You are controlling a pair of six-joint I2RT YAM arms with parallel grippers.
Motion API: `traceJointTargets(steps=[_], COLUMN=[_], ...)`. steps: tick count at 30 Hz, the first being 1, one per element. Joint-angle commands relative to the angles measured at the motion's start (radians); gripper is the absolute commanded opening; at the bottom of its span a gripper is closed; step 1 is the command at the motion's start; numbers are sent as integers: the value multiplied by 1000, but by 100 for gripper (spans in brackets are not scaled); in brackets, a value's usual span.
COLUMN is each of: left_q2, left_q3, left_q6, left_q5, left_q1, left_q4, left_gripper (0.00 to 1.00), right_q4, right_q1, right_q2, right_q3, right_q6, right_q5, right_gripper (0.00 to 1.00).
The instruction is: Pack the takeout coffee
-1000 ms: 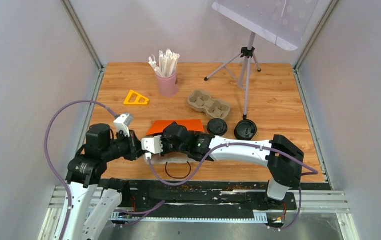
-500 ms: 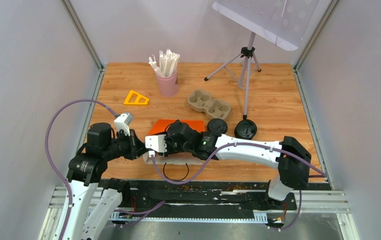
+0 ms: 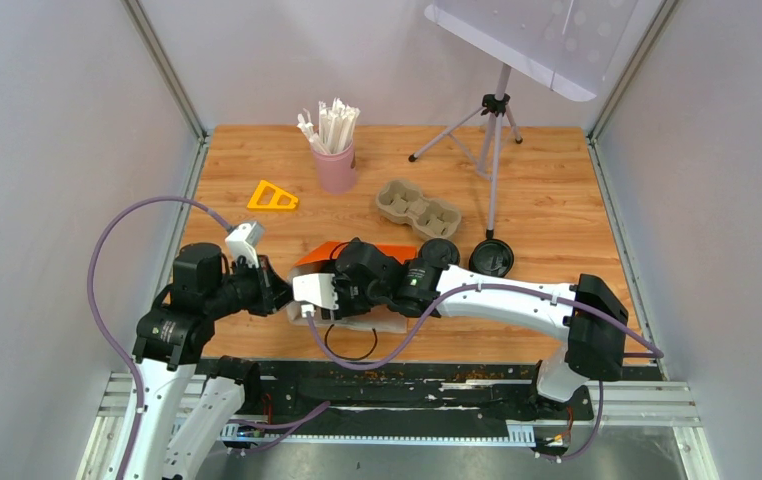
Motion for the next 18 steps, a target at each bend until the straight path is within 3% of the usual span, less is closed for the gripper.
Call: traceJointTargets(steps=[1,18], left_q2=[1,-33], left_q3=[35,87], left_q6=[-33,-58], left_q5=[-11,-124], left_q1=[0,0], left_q4=[43,-34], left_gripper=[0,0], right_q4=[-28,-155], right_q1=[7,40], right_q2=[-36,16], right_q3=[45,107], right_q6=[5,-82], right_q5=[-75,-157], right_gripper=[34,33])
